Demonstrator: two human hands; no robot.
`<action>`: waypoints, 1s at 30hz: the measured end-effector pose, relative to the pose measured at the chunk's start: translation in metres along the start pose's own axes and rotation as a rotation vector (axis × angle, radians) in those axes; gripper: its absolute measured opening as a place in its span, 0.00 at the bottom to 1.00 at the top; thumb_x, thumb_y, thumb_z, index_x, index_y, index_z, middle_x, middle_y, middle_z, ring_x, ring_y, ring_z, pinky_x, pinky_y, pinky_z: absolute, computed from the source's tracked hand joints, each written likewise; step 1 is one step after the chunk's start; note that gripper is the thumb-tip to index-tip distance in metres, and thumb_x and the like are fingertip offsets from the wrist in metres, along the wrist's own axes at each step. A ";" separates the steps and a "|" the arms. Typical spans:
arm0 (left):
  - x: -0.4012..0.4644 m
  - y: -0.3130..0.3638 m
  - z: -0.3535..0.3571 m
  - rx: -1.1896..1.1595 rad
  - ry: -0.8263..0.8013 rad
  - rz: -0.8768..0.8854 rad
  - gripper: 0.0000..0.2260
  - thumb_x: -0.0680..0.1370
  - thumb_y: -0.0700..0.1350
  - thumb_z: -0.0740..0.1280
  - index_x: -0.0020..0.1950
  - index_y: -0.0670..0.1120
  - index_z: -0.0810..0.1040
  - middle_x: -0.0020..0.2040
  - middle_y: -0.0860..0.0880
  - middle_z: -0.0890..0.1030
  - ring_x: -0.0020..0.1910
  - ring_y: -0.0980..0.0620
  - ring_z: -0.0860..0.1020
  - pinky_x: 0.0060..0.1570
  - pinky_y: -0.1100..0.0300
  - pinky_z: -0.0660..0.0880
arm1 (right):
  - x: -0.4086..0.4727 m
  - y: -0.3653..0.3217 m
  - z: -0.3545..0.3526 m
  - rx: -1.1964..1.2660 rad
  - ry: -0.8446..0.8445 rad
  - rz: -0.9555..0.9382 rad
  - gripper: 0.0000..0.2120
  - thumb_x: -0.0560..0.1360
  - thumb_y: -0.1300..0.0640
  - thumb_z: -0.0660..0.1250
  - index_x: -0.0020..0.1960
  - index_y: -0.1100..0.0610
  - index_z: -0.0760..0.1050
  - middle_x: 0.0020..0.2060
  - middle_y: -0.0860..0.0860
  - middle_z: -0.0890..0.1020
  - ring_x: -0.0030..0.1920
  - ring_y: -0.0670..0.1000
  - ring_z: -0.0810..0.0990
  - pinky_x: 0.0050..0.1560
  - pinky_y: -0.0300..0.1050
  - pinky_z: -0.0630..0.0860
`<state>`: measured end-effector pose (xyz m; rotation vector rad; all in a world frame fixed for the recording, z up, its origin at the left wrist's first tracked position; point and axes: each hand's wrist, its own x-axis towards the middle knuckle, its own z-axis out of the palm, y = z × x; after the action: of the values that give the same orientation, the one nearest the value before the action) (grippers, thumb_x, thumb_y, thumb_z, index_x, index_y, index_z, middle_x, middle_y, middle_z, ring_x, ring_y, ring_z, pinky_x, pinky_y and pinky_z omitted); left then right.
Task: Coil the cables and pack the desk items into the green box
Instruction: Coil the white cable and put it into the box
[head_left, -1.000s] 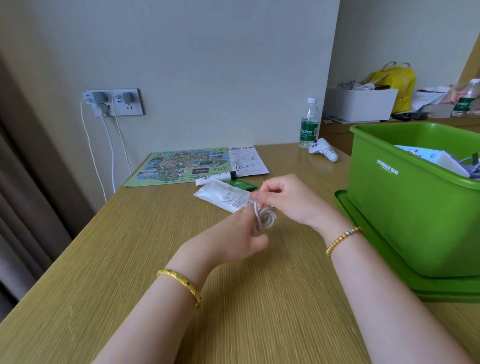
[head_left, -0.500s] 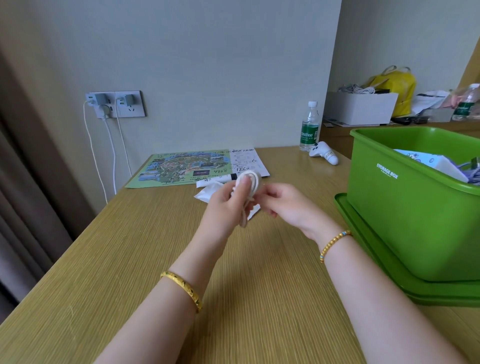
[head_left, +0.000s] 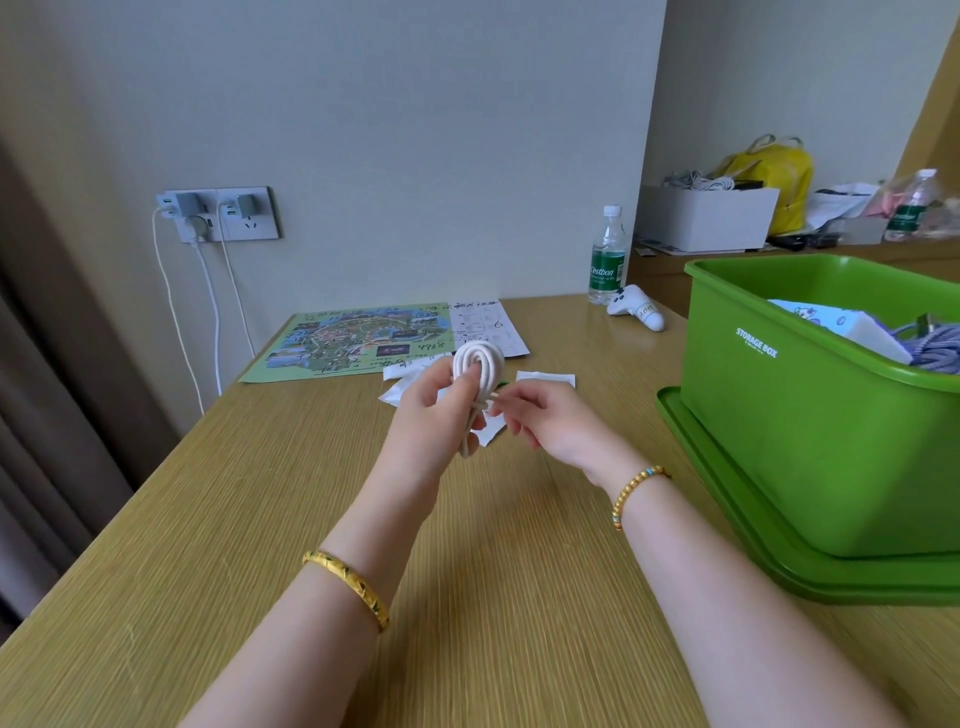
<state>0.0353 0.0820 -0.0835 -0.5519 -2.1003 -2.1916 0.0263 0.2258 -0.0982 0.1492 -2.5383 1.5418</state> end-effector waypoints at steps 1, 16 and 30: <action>-0.001 -0.001 0.002 0.002 0.001 -0.001 0.11 0.79 0.47 0.60 0.37 0.53 0.74 0.25 0.58 0.72 0.26 0.59 0.71 0.27 0.63 0.66 | 0.001 0.002 -0.002 -0.020 0.033 0.002 0.13 0.78 0.56 0.59 0.37 0.51 0.76 0.28 0.44 0.73 0.22 0.40 0.67 0.29 0.36 0.65; 0.021 -0.025 -0.022 0.231 0.308 -0.132 0.12 0.80 0.48 0.55 0.40 0.44 0.70 0.35 0.49 0.73 0.32 0.52 0.72 0.29 0.60 0.69 | -0.015 -0.026 0.031 -0.089 0.007 -0.231 0.08 0.76 0.53 0.64 0.38 0.46 0.71 0.24 0.44 0.75 0.23 0.41 0.70 0.27 0.32 0.65; 0.015 -0.019 -0.010 0.275 0.045 -0.014 0.08 0.82 0.40 0.52 0.53 0.38 0.68 0.35 0.49 0.66 0.30 0.54 0.63 0.29 0.64 0.62 | -0.008 -0.018 0.015 0.030 0.069 -0.029 0.12 0.78 0.57 0.61 0.36 0.54 0.76 0.29 0.45 0.80 0.27 0.45 0.78 0.23 0.28 0.63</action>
<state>0.0137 0.0771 -0.0971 -0.4604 -2.3324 -1.8558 0.0359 0.2036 -0.0906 0.1338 -2.4512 1.5471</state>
